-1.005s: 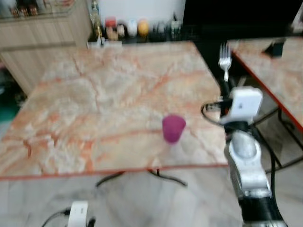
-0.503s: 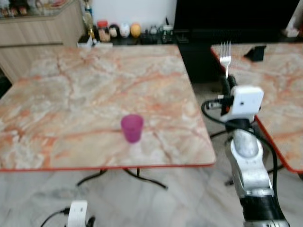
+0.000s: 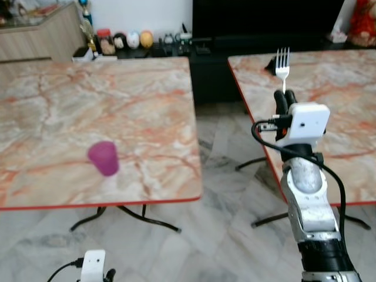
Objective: Setting the table
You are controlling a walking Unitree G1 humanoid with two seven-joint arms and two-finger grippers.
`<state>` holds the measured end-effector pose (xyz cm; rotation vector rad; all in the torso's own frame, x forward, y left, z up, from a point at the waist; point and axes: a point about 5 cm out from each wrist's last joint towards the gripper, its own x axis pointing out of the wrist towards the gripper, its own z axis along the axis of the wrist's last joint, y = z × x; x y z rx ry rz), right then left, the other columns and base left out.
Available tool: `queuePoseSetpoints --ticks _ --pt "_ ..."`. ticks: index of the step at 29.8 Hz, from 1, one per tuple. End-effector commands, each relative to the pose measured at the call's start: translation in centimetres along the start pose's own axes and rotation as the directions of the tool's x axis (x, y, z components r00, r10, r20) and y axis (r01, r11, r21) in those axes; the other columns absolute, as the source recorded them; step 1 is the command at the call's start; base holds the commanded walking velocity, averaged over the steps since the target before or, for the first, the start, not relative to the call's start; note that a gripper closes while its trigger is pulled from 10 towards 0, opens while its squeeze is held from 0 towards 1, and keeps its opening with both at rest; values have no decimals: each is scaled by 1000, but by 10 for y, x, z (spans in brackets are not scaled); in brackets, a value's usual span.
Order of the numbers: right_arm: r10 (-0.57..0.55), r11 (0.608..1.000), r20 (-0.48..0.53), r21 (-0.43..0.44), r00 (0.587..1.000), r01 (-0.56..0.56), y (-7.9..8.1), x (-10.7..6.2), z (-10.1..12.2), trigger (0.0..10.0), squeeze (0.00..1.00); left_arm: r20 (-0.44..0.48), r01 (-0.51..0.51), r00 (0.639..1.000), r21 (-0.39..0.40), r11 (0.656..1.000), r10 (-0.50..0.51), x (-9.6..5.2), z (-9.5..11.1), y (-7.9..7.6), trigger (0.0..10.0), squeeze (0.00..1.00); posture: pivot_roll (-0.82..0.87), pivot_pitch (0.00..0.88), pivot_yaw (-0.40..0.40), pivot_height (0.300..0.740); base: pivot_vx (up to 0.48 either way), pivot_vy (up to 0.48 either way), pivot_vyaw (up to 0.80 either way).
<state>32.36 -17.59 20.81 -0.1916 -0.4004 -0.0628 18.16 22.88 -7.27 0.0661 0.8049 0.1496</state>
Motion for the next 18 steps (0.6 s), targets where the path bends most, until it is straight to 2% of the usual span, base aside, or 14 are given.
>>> queuePoseSetpoints --ticks 1,18 --pt "-11 1000 18 6 1000 10 -3 3 5 10000 0 -6 0 1000 -6 1000 0 -1 -3 -1 10000 0 -91 0 73 714 0 -472 0" --pt "40 999 0 22 999 -40 11 1 3 10000 0 -1 2 1000 -1 1000 -2 0 0 -2 10000 0 -100 0 75 714 0 -472 0"
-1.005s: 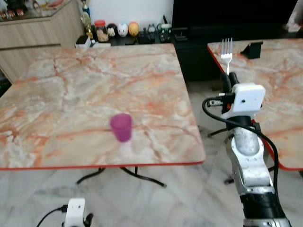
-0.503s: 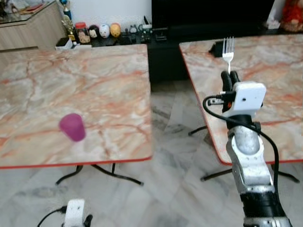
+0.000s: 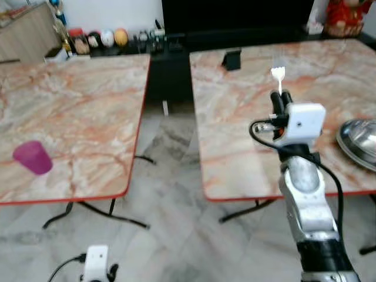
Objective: Setting the table
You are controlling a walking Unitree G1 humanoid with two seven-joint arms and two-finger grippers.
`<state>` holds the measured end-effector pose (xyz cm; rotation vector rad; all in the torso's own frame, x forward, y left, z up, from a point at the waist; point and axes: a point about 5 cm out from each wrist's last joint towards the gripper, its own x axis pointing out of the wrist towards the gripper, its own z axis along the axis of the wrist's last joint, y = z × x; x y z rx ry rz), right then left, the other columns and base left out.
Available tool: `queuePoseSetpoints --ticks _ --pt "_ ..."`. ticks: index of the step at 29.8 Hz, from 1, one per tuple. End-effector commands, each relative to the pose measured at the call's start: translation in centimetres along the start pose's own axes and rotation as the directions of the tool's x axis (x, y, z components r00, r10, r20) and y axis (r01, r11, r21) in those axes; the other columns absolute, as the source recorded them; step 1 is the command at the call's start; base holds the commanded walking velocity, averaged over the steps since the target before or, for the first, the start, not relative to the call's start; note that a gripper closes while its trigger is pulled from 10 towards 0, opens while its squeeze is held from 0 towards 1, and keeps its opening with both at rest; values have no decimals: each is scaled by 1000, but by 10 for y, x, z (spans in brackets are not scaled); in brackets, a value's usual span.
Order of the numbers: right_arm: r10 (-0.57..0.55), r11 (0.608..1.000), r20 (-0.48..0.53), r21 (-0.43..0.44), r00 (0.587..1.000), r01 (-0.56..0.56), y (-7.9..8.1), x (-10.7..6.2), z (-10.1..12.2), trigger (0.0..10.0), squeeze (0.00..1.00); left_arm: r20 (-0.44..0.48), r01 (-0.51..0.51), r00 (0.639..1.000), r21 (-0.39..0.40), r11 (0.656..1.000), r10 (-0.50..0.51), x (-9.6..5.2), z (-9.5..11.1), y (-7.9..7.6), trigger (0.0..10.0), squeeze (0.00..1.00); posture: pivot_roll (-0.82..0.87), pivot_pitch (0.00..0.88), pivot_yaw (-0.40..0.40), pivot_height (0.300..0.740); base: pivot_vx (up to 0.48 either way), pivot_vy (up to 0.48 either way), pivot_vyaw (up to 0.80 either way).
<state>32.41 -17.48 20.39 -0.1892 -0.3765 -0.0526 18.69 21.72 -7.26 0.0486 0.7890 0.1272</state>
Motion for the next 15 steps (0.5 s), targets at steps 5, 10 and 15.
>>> queuePoseSetpoints --ticks 5,10,15 --pt "28 999 17 16 999 -28 9 2 5 10000 0 -17 -28 999 8 1000 28 -2 -5 11 10000 0 -101 0 75 714 0 -472 0" --pt "30 999 15 13 999 -30 8 4 6 10000 0 -15 -30 999 5 1000 30 -2 -5 11 10000 0 -102 0 70 714 0 -472 0" --pt "37 999 15 13 999 -38 9 5 6 10000 0 -12 -31 999 1 1000 31 -2 -4 10 10000 0 -103 0 69 714 0 -472 0"
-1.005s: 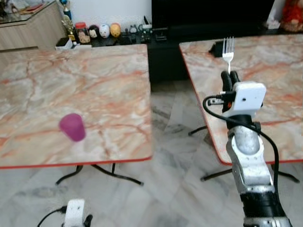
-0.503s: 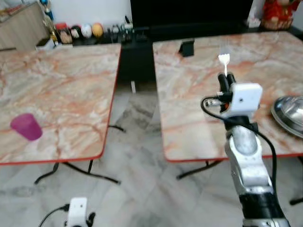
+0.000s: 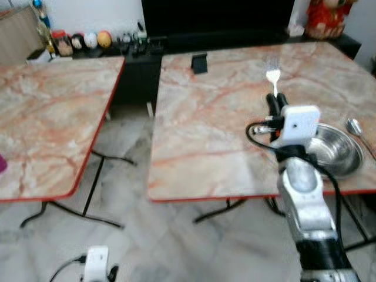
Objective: Setting the table
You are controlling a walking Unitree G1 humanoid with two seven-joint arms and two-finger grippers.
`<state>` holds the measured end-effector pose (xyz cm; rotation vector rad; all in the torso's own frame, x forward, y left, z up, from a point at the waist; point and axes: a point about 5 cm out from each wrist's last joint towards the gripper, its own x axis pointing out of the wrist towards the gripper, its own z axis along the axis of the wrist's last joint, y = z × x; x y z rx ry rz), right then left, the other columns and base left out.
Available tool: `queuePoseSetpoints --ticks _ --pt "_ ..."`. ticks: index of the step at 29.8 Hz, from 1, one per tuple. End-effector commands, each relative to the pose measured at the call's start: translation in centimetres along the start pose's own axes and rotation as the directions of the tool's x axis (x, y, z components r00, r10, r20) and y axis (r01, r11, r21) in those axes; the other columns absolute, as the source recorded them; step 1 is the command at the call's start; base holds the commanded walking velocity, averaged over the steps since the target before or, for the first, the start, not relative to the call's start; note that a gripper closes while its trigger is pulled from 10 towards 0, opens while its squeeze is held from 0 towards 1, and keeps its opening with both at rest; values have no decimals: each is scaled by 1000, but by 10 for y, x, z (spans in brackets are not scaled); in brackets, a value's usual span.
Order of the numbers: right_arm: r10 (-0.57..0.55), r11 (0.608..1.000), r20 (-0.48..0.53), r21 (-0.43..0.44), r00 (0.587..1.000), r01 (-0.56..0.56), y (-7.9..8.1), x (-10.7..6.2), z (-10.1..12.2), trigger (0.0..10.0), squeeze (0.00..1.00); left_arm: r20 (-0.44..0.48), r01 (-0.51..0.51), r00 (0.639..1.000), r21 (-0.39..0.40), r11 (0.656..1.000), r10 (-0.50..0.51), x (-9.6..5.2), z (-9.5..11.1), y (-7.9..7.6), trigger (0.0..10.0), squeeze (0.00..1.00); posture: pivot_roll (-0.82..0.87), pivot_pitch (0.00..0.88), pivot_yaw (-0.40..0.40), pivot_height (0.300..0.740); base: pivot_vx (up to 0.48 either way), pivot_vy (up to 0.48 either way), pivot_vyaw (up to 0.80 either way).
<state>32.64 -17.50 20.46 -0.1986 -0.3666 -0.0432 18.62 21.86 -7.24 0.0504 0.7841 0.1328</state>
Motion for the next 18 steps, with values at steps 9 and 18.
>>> queuePoseSetpoints --ticks 9,18 --pt "32 999 18 20 999 -32 9 3 6 10000 0 -12 -28 1000 -5 1000 28 -1 -3 8 10000 0 -98 0 64 714 0 -472 0" --pt "34 999 14 19 999 -34 9 3 6 10000 0 -11 -30 999 -6 1000 30 -1 -1 8 10000 0 -97 0 65 714 0 -459 0"
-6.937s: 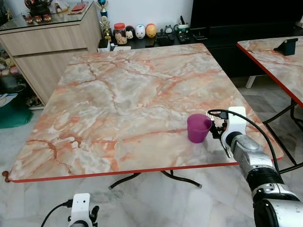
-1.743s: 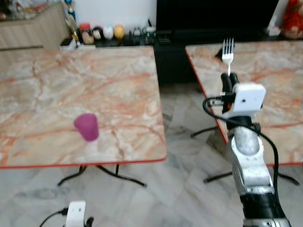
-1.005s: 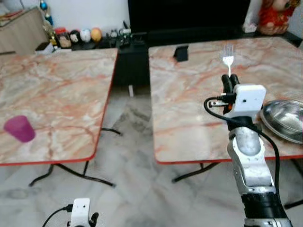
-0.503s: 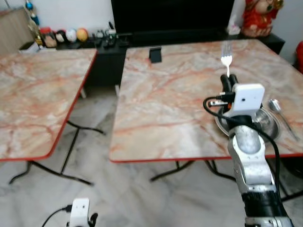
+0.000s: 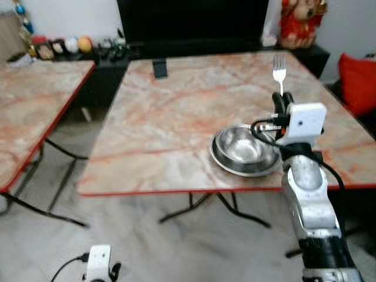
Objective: Setting the table
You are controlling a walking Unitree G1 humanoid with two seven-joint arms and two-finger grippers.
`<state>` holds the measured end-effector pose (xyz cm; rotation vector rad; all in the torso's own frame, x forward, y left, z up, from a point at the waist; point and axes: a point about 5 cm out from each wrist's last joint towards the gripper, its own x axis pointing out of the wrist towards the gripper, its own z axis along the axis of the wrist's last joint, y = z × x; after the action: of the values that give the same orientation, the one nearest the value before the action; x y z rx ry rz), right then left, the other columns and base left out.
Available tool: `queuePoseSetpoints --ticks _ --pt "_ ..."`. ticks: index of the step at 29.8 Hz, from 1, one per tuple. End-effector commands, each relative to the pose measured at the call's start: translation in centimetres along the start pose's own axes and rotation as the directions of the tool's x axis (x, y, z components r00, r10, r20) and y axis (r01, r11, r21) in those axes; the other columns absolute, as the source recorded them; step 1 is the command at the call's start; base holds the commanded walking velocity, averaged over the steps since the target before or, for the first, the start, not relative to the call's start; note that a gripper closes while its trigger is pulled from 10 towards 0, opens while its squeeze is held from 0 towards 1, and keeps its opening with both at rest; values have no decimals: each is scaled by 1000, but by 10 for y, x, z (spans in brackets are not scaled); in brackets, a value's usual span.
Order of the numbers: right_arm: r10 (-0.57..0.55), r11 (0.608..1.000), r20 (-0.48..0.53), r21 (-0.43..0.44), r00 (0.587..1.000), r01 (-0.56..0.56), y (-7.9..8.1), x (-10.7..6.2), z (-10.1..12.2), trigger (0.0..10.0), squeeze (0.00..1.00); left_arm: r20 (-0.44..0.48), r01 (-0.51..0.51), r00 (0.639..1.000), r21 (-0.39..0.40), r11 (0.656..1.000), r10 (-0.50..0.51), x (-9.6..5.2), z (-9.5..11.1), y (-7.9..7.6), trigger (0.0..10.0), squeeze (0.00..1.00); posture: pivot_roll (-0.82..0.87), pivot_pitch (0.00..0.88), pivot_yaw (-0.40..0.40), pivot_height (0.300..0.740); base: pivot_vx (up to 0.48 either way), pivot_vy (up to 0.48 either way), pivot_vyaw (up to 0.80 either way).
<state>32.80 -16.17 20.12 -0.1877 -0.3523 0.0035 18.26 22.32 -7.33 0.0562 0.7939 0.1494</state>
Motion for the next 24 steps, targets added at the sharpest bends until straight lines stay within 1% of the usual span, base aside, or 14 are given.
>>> queuePoseSetpoints --ticks 1,3,13,24 --pt "-11 1000 24 0 1000 11 -4 3 7 10000 0 0 -13 1000 -5 1000 13 1 2 3 10000 0 -97 0 65 714 0 -416 0" --pt "-11 1000 23 0 1000 11 -4 3 7 10000 0 0 -14 1000 -4 1000 14 1 2 4 10000 0 -96 0 67 714 0 -289 0" --pt "-7 1000 17 2 1000 7 -4 3 5 10000 0 20 -21 1000 -31 999 22 0 3 7 10000 0 -90 0 67 714 0 0 0" --pt "-13 1000 18 -1 1000 13 -6 4 6 10000 0 32 -9 999 -37 999 10 1 7 5 10000 0 -92 0 69 714 0 0 0"
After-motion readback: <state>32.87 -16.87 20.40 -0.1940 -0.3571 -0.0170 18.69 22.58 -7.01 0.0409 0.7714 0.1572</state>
